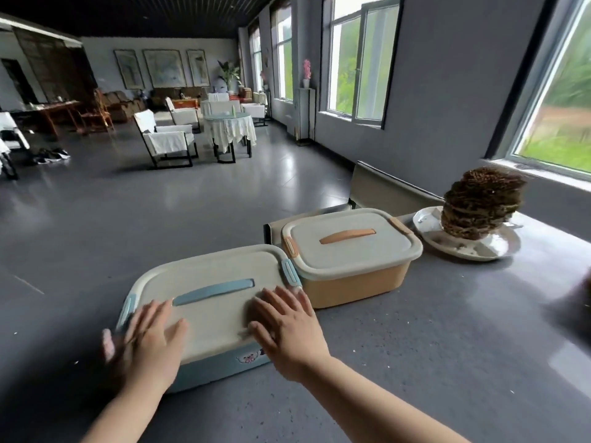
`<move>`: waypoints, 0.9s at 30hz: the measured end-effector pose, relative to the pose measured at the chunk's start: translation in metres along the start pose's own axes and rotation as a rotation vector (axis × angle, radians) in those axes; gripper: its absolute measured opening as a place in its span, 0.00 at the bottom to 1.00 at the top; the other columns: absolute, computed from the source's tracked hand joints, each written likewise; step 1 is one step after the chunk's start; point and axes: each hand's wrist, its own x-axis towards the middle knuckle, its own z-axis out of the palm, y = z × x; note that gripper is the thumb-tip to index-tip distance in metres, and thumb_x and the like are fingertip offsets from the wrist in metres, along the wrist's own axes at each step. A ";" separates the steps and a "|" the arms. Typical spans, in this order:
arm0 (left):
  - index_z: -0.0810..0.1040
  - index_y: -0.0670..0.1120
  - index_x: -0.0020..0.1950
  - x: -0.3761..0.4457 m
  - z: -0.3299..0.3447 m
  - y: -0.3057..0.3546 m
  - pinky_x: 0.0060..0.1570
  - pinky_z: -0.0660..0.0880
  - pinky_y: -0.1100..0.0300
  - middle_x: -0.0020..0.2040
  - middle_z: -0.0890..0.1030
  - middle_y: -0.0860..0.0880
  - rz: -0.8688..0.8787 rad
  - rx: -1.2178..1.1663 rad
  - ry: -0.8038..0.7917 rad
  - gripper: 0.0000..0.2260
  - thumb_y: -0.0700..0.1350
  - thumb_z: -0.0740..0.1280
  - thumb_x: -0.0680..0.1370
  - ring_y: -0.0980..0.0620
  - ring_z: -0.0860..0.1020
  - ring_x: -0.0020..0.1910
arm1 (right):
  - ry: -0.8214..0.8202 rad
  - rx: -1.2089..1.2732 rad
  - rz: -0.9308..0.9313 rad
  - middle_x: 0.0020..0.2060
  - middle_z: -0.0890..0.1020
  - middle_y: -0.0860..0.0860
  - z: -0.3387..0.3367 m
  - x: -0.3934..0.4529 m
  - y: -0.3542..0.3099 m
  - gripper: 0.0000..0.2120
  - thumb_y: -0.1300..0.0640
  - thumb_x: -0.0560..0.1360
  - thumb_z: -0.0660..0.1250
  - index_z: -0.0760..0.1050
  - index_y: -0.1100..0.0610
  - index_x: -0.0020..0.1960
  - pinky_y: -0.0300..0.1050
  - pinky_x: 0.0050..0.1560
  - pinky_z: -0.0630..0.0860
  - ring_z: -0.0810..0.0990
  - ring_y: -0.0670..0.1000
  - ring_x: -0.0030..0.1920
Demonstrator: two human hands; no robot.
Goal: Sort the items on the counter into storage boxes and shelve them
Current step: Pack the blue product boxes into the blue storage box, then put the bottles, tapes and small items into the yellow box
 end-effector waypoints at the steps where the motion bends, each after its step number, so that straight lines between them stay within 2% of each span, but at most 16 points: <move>1: 0.66 0.56 0.73 -0.012 0.007 0.015 0.73 0.40 0.48 0.75 0.62 0.58 0.030 0.012 0.016 0.21 0.57 0.55 0.80 0.57 0.57 0.75 | -0.040 0.026 0.025 0.77 0.56 0.43 0.000 -0.016 0.007 0.27 0.36 0.79 0.43 0.55 0.41 0.76 0.53 0.76 0.38 0.46 0.47 0.77; 3: 0.68 0.54 0.72 -0.040 0.019 0.055 0.72 0.42 0.51 0.75 0.64 0.56 0.159 -0.028 -0.011 0.23 0.57 0.51 0.79 0.55 0.60 0.75 | -0.095 0.051 0.095 0.78 0.46 0.41 -0.003 -0.042 0.023 0.27 0.35 0.78 0.41 0.47 0.38 0.77 0.51 0.74 0.33 0.38 0.44 0.77; 5: 0.68 0.53 0.72 -0.068 0.035 0.110 0.72 0.45 0.52 0.75 0.65 0.54 0.329 -0.099 -0.087 0.23 0.57 0.53 0.79 0.53 0.59 0.75 | -0.094 0.054 0.245 0.78 0.48 0.42 -0.025 -0.069 0.049 0.28 0.34 0.78 0.42 0.48 0.38 0.77 0.50 0.75 0.34 0.40 0.44 0.77; 7: 0.65 0.53 0.74 -0.088 0.048 0.161 0.74 0.46 0.51 0.76 0.61 0.53 0.444 -0.170 -0.166 0.22 0.55 0.57 0.81 0.54 0.55 0.76 | -0.033 0.039 0.371 0.78 0.52 0.44 -0.053 -0.089 0.074 0.28 0.34 0.79 0.45 0.52 0.40 0.77 0.49 0.75 0.38 0.44 0.45 0.77; 12: 0.62 0.55 0.75 -0.160 0.078 0.323 0.74 0.47 0.53 0.77 0.58 0.54 0.661 -0.355 -0.248 0.23 0.56 0.57 0.80 0.55 0.53 0.77 | 0.128 -0.078 0.593 0.78 0.53 0.46 -0.151 -0.192 0.177 0.28 0.34 0.78 0.46 0.53 0.40 0.76 0.49 0.75 0.39 0.44 0.47 0.78; 17: 0.63 0.56 0.74 -0.269 0.107 0.485 0.73 0.46 0.55 0.77 0.58 0.54 0.816 -0.477 -0.366 0.22 0.55 0.58 0.80 0.55 0.52 0.77 | 0.206 -0.200 0.864 0.78 0.52 0.46 -0.251 -0.341 0.285 0.28 0.36 0.79 0.48 0.52 0.40 0.77 0.50 0.76 0.41 0.45 0.48 0.78; 21: 0.62 0.56 0.75 -0.339 0.130 0.573 0.74 0.45 0.54 0.78 0.57 0.53 0.912 -0.481 -0.496 0.23 0.56 0.58 0.80 0.55 0.51 0.77 | 0.292 -0.218 1.074 0.78 0.55 0.47 -0.311 -0.437 0.343 0.28 0.37 0.79 0.51 0.52 0.42 0.77 0.49 0.76 0.44 0.48 0.48 0.77; 24: 0.63 0.55 0.75 -0.364 0.143 0.619 0.74 0.46 0.53 0.78 0.57 0.53 0.930 -0.467 -0.551 0.23 0.55 0.58 0.80 0.54 0.52 0.76 | 0.330 -0.197 1.146 0.77 0.57 0.48 -0.342 -0.475 0.377 0.29 0.39 0.79 0.53 0.53 0.44 0.77 0.49 0.76 0.47 0.50 0.49 0.77; 27: 0.63 0.54 0.75 -0.358 0.155 0.660 0.74 0.47 0.52 0.78 0.57 0.51 0.948 -0.429 -0.528 0.23 0.55 0.59 0.80 0.52 0.53 0.76 | 0.386 -0.147 1.156 0.76 0.59 0.49 -0.355 -0.482 0.406 0.30 0.39 0.79 0.54 0.52 0.46 0.78 0.49 0.75 0.49 0.51 0.50 0.77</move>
